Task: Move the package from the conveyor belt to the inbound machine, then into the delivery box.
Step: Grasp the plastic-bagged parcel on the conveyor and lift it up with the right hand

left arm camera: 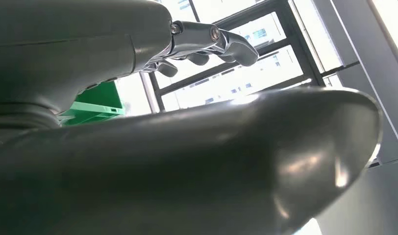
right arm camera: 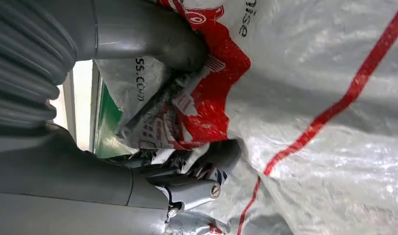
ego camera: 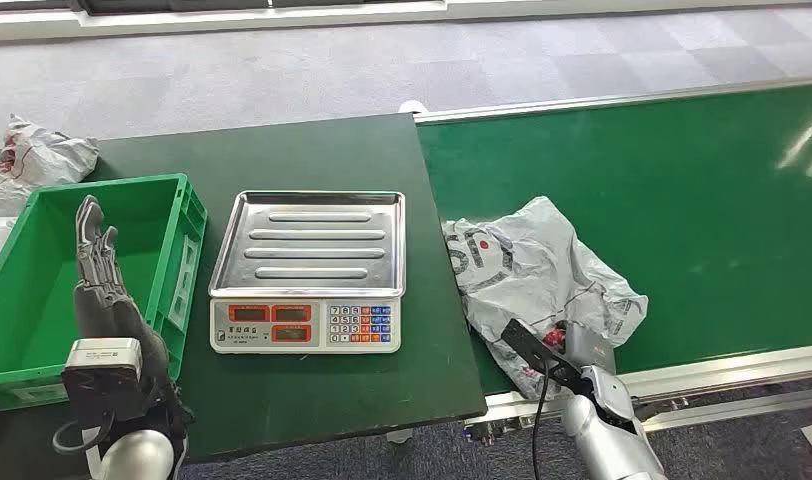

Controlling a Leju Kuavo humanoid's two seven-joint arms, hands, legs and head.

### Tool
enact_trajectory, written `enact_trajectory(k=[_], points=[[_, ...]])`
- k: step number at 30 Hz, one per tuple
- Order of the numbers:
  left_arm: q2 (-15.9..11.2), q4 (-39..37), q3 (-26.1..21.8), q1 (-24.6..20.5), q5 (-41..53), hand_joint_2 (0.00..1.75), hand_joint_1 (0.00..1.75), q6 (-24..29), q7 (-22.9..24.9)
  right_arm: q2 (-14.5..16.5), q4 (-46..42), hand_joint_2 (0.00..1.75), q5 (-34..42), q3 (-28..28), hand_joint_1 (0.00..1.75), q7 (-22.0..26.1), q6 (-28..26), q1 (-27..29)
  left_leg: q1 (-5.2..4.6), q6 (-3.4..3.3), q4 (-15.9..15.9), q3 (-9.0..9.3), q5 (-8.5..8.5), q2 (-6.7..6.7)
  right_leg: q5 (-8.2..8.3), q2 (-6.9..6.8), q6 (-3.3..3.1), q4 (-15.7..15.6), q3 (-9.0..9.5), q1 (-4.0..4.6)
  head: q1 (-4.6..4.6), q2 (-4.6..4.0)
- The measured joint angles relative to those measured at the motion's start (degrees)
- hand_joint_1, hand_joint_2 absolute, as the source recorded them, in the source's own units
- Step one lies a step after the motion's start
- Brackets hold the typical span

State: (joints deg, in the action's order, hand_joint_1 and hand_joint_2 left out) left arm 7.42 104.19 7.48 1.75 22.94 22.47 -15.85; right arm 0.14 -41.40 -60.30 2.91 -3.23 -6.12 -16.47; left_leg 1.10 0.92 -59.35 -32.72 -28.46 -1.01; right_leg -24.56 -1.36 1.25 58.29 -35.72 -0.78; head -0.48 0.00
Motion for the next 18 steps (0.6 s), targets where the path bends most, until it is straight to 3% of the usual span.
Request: enact_trajectory(k=[18], points=[[0.5, 0.1, 0.0, 0.1, -0.6, 0.00, 0.00, -0.5, -0.5, 0.6, -4.7, 1.75, 0.4, -0.2, 1.75, 0.0, -0.5, 3.3, 0.00, -0.03, 0.0, -0.05, -0.03, 0.01, -0.04, -0.04, 0.02, 0.0, -0.02, -0.01, 0.00, 0.00]])
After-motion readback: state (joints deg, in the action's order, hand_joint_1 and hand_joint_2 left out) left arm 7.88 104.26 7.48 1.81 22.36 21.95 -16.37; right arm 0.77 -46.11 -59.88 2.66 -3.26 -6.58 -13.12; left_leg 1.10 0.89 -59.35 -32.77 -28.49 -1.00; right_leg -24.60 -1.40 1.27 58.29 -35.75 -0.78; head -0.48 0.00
